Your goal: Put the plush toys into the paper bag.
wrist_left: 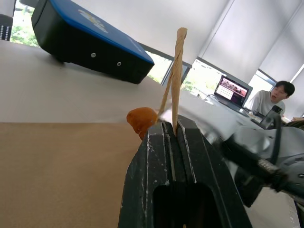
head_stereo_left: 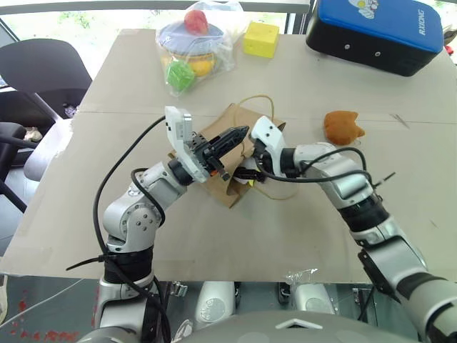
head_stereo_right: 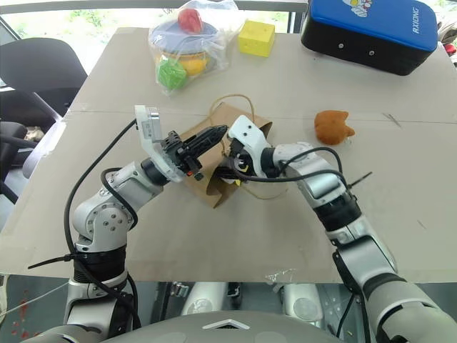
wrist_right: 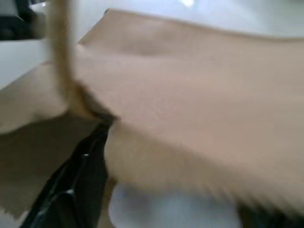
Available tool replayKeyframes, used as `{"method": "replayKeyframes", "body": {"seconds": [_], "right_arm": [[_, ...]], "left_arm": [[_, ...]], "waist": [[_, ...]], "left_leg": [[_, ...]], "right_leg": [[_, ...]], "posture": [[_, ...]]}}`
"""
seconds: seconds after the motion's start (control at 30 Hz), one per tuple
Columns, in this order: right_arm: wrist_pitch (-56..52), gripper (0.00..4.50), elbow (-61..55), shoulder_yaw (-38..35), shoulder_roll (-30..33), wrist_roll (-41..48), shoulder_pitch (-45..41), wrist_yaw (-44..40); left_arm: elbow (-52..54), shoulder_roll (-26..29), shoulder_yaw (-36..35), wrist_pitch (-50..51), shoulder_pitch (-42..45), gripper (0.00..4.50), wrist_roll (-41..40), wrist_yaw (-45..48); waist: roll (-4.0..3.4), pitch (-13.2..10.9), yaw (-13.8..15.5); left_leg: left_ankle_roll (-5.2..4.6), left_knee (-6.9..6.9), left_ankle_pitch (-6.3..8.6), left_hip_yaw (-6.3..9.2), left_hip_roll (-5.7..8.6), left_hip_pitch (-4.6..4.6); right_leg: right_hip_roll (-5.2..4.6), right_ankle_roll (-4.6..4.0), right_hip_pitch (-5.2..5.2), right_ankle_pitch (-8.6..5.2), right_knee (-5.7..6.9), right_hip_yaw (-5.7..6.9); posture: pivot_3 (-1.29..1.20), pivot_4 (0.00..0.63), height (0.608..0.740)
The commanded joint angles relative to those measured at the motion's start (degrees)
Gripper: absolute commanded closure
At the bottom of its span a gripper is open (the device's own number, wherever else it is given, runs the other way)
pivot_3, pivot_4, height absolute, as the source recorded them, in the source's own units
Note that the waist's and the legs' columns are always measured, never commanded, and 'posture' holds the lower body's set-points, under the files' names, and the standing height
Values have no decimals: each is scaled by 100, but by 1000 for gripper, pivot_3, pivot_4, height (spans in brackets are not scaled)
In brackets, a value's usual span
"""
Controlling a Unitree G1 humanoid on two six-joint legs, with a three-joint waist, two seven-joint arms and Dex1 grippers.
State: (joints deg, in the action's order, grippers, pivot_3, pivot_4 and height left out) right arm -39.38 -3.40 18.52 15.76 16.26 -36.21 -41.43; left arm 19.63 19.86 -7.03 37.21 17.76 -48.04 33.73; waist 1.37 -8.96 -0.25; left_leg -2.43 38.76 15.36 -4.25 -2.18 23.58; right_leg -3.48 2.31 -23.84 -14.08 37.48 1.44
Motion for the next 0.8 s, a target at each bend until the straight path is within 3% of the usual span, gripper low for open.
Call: {"method": "replayKeyframes", "body": {"seconds": [0.03,0.2,0.33,0.37,0.47,0.63,0.8], "right_arm": [[-655,889,-827,-672,-28,499,145,291],[-831,889,-2003,-1297,352,791,593,459],[-1363,889,-2709,-2903,422,1984,522,834],[-1469,889,-2802,-3228,535,2207,480,908],[-1641,889,-2816,-3806,1011,2443,445,1053],[-1436,889,-2110,-3618,1683,1747,460,1456],[-730,889,-683,-2222,2246,403,425,1376]], "left_arm": [[66,-126,-240,12,241,4500,-272,-255],[-109,-417,-634,312,659,4500,-1071,-799],[-516,-794,-1392,598,1217,4500,-3468,-2013],[-588,-741,-1480,670,1198,4500,-3706,-2098],[-500,-335,-1248,851,837,4500,-3162,-1684],[-325,-262,-967,720,683,4500,-2839,-1509],[-177,-277,-921,630,515,4500,-2749,-1490]], "waist": [[0,0,-12],[0,0,-23],[2,-2,-14],[2,-2,-17],[0,-2,-44],[1,-3,-26],[1,-2,-35]], "left_leg": [[0,1,0,2,0,3],[0,5,0,19,-1,9],[-1,25,0,28,-2,20],[-2,34,1,36,-4,25],[-3,35,1,34,2,17],[-3,36,1,26,2,14],[-3,39,1,15,4,10]], "right_leg": [[0,0,-3,0,3,4],[1,0,-4,0,12,17],[0,0,-4,0,14,21],[-8,1,-1,0,15,17],[-3,1,3,0,16,19],[18,0,4,-1,15,18],[24,0,4,-1,15,1]], "posture": [[0,150,740],[0,150,740],[0,150,740],[0,150,740],[0,150,740],[0,150,740],[0,150,740]]}}
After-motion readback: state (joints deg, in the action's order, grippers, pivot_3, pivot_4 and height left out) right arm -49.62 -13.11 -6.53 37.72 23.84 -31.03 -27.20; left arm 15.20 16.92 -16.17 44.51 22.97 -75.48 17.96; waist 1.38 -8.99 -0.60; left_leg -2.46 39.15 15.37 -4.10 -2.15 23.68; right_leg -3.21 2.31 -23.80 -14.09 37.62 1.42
